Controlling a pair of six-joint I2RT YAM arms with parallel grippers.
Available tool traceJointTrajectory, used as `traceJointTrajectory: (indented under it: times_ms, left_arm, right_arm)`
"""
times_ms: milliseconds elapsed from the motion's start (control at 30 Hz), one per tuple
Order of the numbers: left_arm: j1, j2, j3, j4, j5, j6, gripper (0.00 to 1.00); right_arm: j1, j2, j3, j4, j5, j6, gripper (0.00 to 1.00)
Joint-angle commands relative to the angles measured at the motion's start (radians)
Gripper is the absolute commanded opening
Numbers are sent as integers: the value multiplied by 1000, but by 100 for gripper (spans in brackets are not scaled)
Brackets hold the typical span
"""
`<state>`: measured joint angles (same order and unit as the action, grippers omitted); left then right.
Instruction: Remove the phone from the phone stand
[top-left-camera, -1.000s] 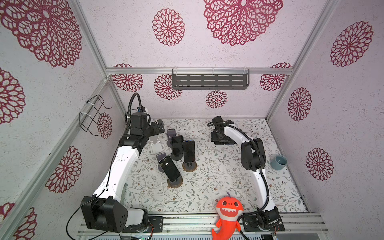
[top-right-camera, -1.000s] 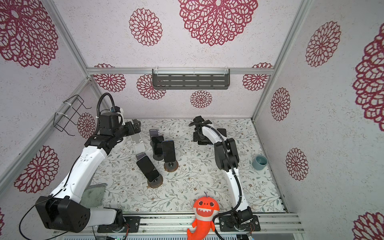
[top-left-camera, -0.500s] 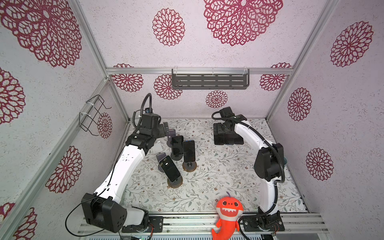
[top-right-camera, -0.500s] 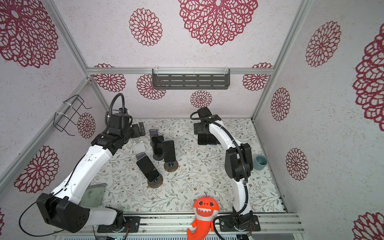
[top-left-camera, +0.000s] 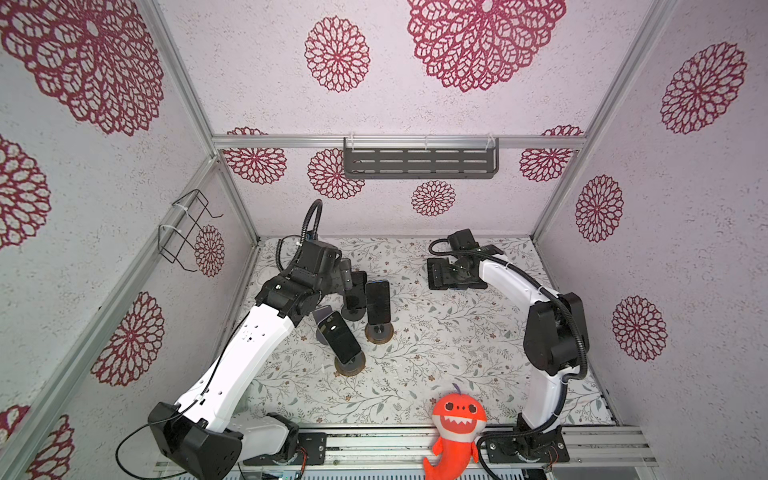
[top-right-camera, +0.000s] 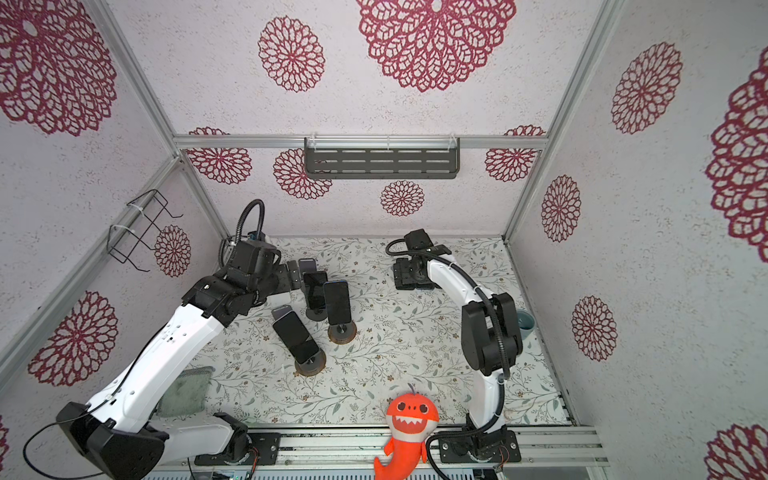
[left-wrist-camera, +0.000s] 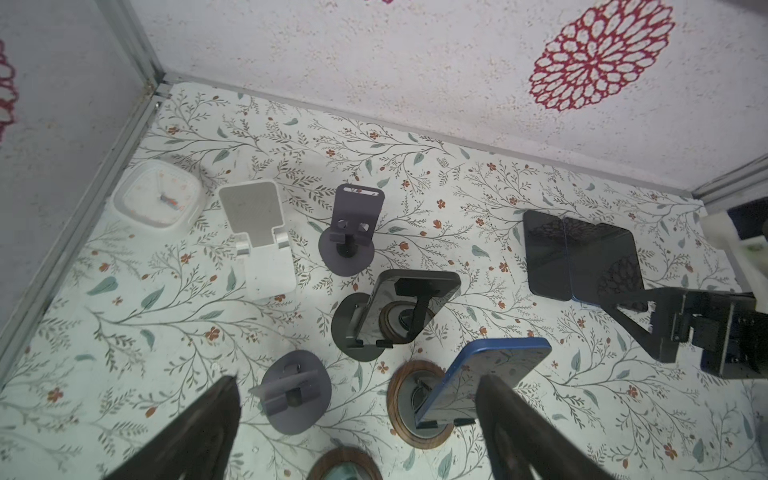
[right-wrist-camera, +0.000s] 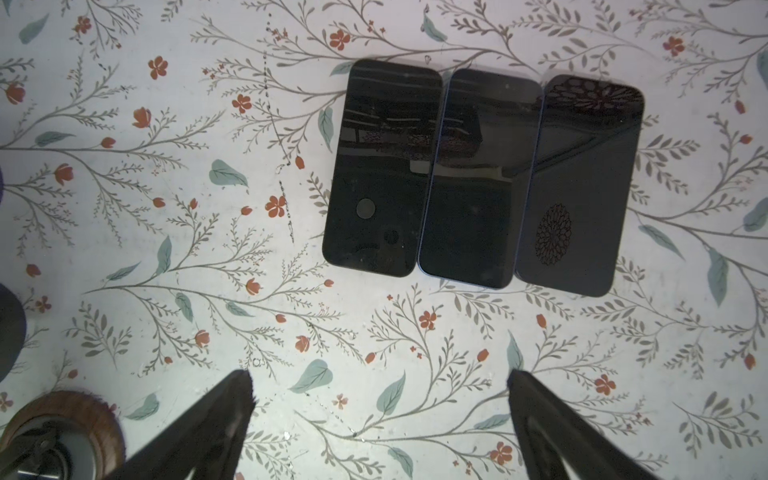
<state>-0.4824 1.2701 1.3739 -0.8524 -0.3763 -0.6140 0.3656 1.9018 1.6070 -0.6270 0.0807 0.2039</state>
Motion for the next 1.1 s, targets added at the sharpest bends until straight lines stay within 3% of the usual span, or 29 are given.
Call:
traceJointTrajectory:
  times_ms: [0, 100, 333, 500, 800, 1067]
  left_arm:
    - [-56, -52, -22, -116, -97, -93, 92]
    - [-62, -108, -100, -98, -28, -99, 91]
    - [-44, -375, -413, 200, 150, -138, 84]
    - [68, -499, -580, 289, 280, -180, 82]
    - [165, -588, -795, 532, 402, -220, 77]
    - [168, -670, -926, 654, 379, -214, 65]
  right_arm:
    - [-11, -68, -3, 41, -23, -28, 99]
    - [-13, -56, -3, 41, -33, -32, 99]
    - [-12, -53, -4, 46, -67, -54, 99]
    - [-11, -64, -5, 47, -96, -58, 99]
    - [-13, -113, -29, 96, -231, -55, 99]
    - [-12, -128, -26, 103, -273, -44, 98]
